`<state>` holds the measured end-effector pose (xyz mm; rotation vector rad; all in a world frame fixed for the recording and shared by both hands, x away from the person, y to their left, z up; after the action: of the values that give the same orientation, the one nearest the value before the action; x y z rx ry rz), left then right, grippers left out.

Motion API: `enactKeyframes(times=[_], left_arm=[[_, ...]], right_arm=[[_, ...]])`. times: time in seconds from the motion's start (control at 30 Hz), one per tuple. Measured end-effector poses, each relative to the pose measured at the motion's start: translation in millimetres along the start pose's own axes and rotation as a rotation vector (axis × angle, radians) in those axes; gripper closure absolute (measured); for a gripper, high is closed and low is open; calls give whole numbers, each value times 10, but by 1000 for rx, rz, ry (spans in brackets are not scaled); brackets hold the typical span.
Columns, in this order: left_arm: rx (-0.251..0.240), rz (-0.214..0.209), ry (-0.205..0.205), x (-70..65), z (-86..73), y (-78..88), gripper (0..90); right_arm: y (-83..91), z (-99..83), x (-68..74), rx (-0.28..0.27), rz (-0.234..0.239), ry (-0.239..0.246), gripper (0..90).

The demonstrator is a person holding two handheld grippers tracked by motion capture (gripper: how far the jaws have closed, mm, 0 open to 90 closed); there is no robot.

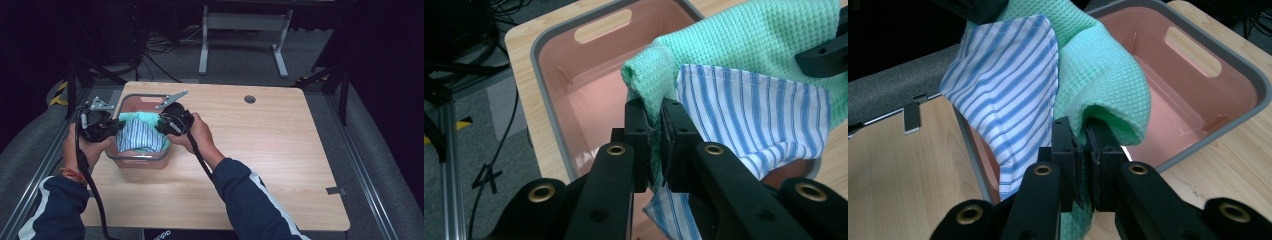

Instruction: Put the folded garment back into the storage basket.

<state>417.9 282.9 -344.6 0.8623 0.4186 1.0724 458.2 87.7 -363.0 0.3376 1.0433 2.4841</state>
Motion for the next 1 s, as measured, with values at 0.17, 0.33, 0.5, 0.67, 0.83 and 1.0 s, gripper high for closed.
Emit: enactKeyframes(times=[0.17, 0.33, 0.5, 0.67, 0.83, 1.0], left_arm=[[9, 15, -1, 41, -53, -30, 832], [14, 22, 7, 74, -85, -93, 832], [30, 22, 10, 76, -110, -157, 832], [47, 17, 12, 79, -156, -260, 832], [71, 7, 6, 82, -195, -338, 832], [69, 5, 15, 84, -227, -411, 829]], right_arm=[[-135, 9, 15, 13, 10, -8, 837], [-239, 30, 41, 29, 1, -3, 836], [-312, 19, 41, 47, -1, -7, 836], [-376, -19, 32, 65, 5, -2, 834], [-430, -66, 6, 83, 7, -8, 833], [-450, -89, -13, 96, -3, -8, 830]])
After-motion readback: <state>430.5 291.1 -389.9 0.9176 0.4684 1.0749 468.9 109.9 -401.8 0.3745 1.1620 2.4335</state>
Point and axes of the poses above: each handheld gripper's, and its own axes: y roughly backward along the jaws, z roughly out of its top, x roughly to its left, the point moved 4 cm from there along -y, roughly forward along the jaws, and after that the axes turned 5 degrees about x, right-handed, at the moved point
